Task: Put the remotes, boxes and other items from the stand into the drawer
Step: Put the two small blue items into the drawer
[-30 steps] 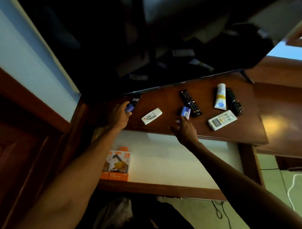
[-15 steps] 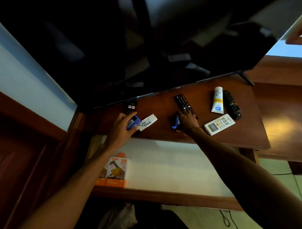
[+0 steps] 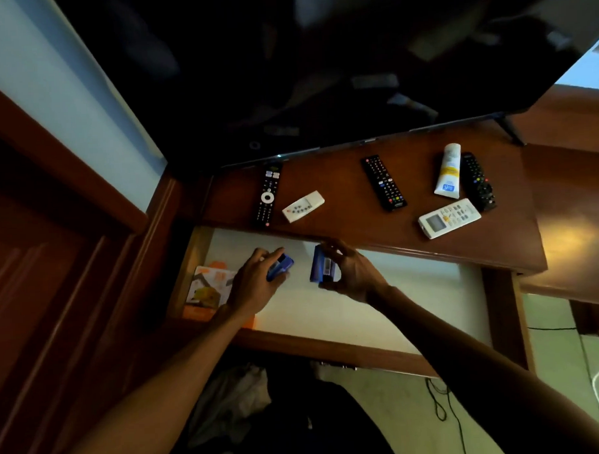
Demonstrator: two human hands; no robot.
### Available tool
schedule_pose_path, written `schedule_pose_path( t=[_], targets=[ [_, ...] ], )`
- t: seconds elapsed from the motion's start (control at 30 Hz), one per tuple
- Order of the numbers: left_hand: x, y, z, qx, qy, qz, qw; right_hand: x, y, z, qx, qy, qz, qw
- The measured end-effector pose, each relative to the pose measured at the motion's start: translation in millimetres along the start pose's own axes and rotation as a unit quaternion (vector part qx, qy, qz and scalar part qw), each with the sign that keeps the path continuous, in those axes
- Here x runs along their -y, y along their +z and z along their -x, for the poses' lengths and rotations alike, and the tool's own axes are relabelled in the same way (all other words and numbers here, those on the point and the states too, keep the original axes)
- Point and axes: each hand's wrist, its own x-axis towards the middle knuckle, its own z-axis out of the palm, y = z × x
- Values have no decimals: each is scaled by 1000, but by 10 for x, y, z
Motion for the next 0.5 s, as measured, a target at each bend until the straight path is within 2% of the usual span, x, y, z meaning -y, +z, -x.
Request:
schedule_pose_path(
  t=[0.1, 0.2, 0.33, 0.5],
  targets=[
    [95, 269, 56, 11, -19, -28, 999, -18, 367, 108, 37, 30, -22, 999],
    [146, 524, 75, 43, -36, -100, 993, -51, 700, 159, 70, 64, -46, 994],
    [202, 729, 25, 82, -37, -219, 972, -72, 985, 139, 94, 90, -53, 990],
    [262, 807, -8, 112, -31, -281, 952, -20, 1152, 43, 125, 96, -60, 986]
  ],
)
